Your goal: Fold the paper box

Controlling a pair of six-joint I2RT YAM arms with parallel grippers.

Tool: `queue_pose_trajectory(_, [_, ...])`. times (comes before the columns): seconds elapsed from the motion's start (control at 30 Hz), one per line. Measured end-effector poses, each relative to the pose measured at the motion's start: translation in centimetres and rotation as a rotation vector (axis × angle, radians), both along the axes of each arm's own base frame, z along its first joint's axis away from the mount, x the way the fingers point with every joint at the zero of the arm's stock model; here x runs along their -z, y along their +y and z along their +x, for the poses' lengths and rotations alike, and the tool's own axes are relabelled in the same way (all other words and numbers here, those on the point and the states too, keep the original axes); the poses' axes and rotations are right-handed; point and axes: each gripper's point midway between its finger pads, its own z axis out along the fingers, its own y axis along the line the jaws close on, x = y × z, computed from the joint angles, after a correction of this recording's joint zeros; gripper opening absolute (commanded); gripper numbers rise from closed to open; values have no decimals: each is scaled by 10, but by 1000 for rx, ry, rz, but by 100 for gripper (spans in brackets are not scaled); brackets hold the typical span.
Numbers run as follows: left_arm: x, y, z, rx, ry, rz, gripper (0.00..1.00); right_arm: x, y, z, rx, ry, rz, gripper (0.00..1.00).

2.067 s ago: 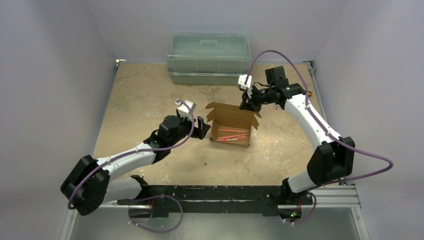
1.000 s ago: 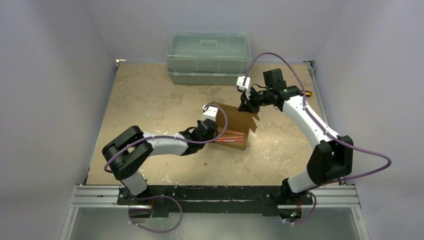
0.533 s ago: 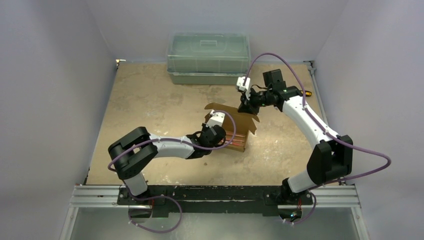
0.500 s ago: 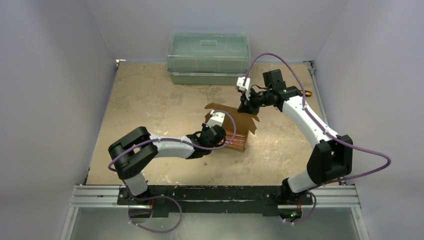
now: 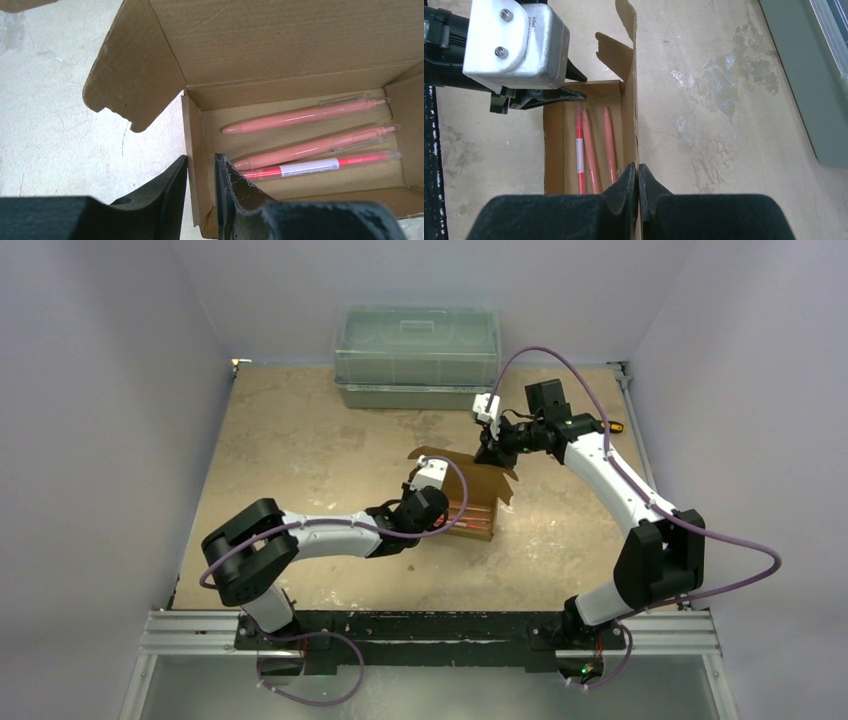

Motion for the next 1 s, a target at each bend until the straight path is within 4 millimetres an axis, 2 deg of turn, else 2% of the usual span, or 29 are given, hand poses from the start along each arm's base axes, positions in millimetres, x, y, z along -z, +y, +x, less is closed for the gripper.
queue_pose_trajectory(0.23, [-13,-4,-4,11,6,-52,26,0,0,0,-1,-2,0,5])
queue_pose_trajectory(0.33, [-28,-4,-7,27,-6,-100,27,1,1,0,-7,-6,2,5])
queue_pose_trajectory(0.4, [-43,0,-12,32,-25,-148,32,2,3,0,-15,-14,2,5])
queue_pose_trajectory(0.53, [-75,15,-20,44,-68,-282,32,2,5,-3,-28,-27,3,5])
queue_pose_trajectory(0.63, [-85,47,-13,6,-87,-424,28,1,6,-6,-36,-32,3,5])
queue_pose_trajectory(0.7, [-81,81,-2,-71,-99,-497,22,1,6,-7,-41,-36,3,5])
queue_pose_trajectory(0.8, [-66,111,6,-152,-84,-553,16,0,7,-11,-49,-39,3,5])
queue_pose_trajectory(0.9, [-54,115,10,-152,-48,-594,14,2,7,-14,-55,-31,0,5])
queue_pose_trajectory(1.0, [-46,103,18,-96,-21,-629,14,5,8,-17,-58,-18,-4,5])
